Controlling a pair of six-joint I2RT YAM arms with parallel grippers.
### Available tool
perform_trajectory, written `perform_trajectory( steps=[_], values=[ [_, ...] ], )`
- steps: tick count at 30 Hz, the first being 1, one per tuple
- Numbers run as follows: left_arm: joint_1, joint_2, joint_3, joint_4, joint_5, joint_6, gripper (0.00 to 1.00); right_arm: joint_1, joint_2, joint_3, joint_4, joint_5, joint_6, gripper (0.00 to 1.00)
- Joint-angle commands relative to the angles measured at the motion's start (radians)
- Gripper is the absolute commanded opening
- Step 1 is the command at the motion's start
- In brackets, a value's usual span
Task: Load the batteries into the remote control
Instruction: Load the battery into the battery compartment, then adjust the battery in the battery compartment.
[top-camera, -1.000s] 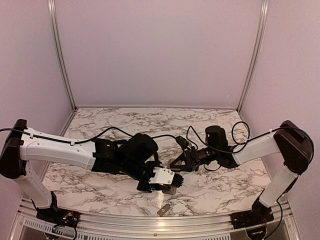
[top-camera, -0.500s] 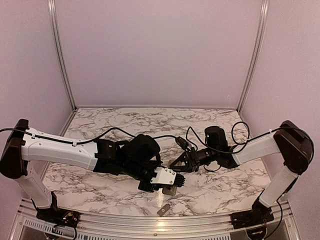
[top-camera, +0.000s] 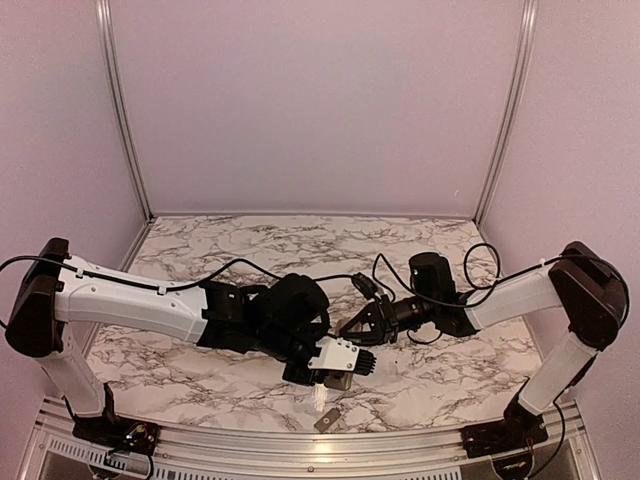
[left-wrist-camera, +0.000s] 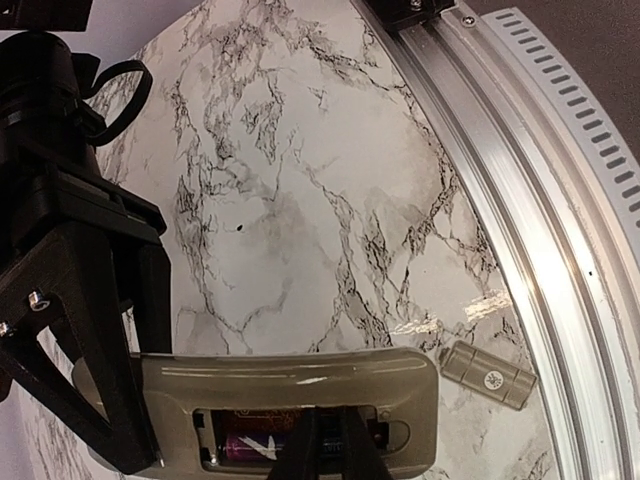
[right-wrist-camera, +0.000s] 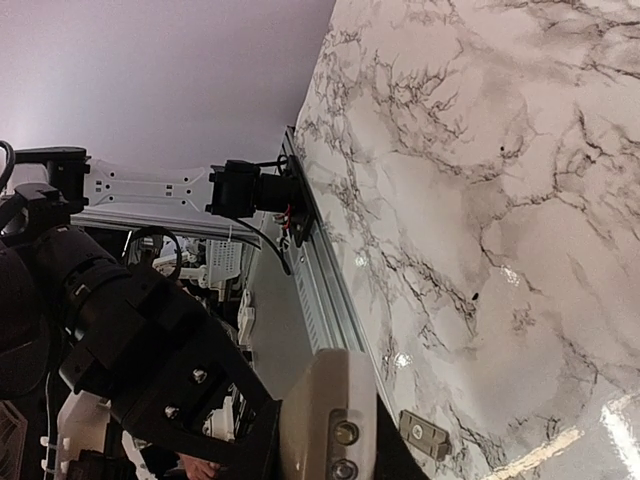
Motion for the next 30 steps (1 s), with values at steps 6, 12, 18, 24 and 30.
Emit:
perform_trajectory(
  steps=[6, 12, 18, 24, 30],
  values=[
    [0.006, 0.024, 0.036, -0.112, -0.05, -0.05, 0.17, 0.018, -0.078, 0.041, -0.028, -0.024, -0.034, 0.0],
    [0.004, -0.122, 0.01, -0.015, -0.012, -0.12, 0.35, -0.016, -0.074, 0.046, -0.061, 0.041, -0.065, 0.0],
    [0.012, -0.28, -0.095, 0.177, -0.102, -0.249, 0.5, -0.034, -0.078, 0.047, -0.074, 0.076, -0.092, 0.0],
    [0.072, -0.401, -0.245, 0.375, -0.345, -0.623, 0.99, -0.048, -0.117, 0.048, -0.07, 0.118, -0.127, 0.0],
    [0.128, -0.283, -0.114, 0.176, -0.181, -0.832, 0.99, -0.059, -0.179, 0.055, -0.113, 0.172, -0.199, 0.0]
  ],
)
